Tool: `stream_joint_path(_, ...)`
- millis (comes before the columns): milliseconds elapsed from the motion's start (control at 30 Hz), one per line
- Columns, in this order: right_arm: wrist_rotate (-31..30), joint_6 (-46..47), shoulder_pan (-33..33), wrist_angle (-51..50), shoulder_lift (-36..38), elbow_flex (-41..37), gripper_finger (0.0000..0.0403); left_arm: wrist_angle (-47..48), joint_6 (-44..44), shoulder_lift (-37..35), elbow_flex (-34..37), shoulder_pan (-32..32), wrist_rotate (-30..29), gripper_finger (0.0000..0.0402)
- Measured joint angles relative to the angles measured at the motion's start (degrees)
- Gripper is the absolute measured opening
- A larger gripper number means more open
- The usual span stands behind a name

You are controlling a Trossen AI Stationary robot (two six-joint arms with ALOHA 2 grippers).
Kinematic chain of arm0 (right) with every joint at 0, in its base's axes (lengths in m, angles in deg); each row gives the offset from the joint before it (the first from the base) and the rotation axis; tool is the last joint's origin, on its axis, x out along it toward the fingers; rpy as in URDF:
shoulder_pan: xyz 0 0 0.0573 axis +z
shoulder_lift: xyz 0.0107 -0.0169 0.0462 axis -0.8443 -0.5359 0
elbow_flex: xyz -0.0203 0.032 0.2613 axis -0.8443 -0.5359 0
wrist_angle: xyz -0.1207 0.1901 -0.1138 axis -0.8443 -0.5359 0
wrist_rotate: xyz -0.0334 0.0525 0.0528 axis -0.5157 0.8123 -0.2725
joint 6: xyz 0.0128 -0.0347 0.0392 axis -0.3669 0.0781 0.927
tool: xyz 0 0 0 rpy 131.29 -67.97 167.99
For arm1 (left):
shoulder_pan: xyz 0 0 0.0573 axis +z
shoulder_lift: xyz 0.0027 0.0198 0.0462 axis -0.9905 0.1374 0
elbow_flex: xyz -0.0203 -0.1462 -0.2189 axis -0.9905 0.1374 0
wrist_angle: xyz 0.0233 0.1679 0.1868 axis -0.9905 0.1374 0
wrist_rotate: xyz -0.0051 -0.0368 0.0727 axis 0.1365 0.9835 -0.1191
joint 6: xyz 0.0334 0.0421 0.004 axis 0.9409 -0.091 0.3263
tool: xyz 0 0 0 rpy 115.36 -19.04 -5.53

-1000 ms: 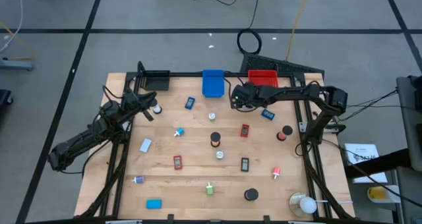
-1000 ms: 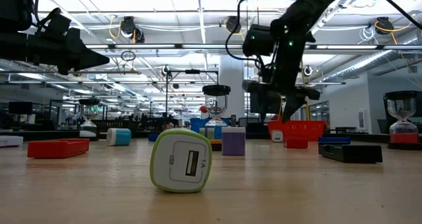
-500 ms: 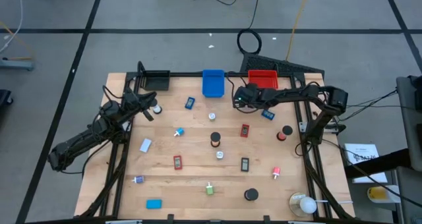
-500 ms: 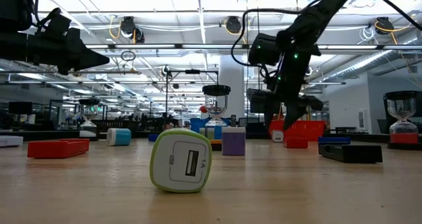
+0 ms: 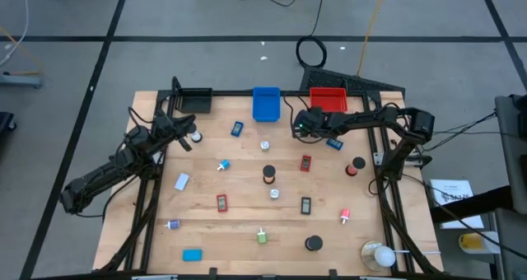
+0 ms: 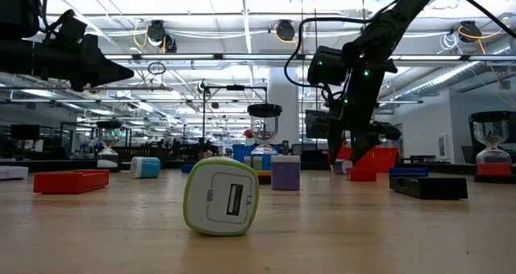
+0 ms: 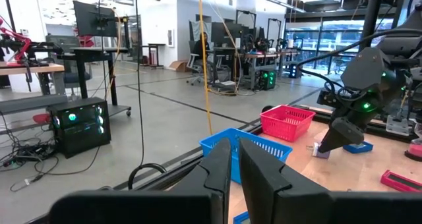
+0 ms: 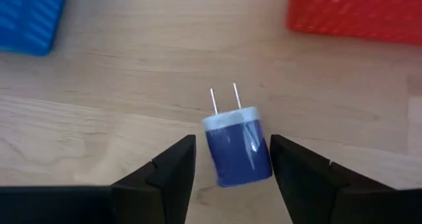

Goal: Pick & Place Office items
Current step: Put the top purple charger adapter into the red basket

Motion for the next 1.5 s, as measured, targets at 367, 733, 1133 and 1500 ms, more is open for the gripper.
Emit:
stream_joint_path(367, 0.5, -4.5, 0.2, 3.3, -6.1, 0.2, 0.0143, 0.0, 0.0, 0.0, 0.0, 0.0, 0.0, 0.0037)
stream_joint_path(733, -2.0, -6.5, 1.5, -0.2, 2.4, -0.1, 0.0133, 0.0, 0.0, 0.0, 0.0, 0.0, 0.0, 0.0037)
stream_joint_path(1133, -2.7, -8.4, 0.3, -8.4, 17.9, 0.5, 0.0131, 0.0, 0.0, 0.0, 0.0, 0.0, 0.0, 0.0037)
stream_joint_path(1500, 3.9, -20.8, -15.9, -18.7, 12.4, 14.1, 0.0131, 0.0, 0.0, 0.0, 0.0, 0.0, 0.0, 0.0037)
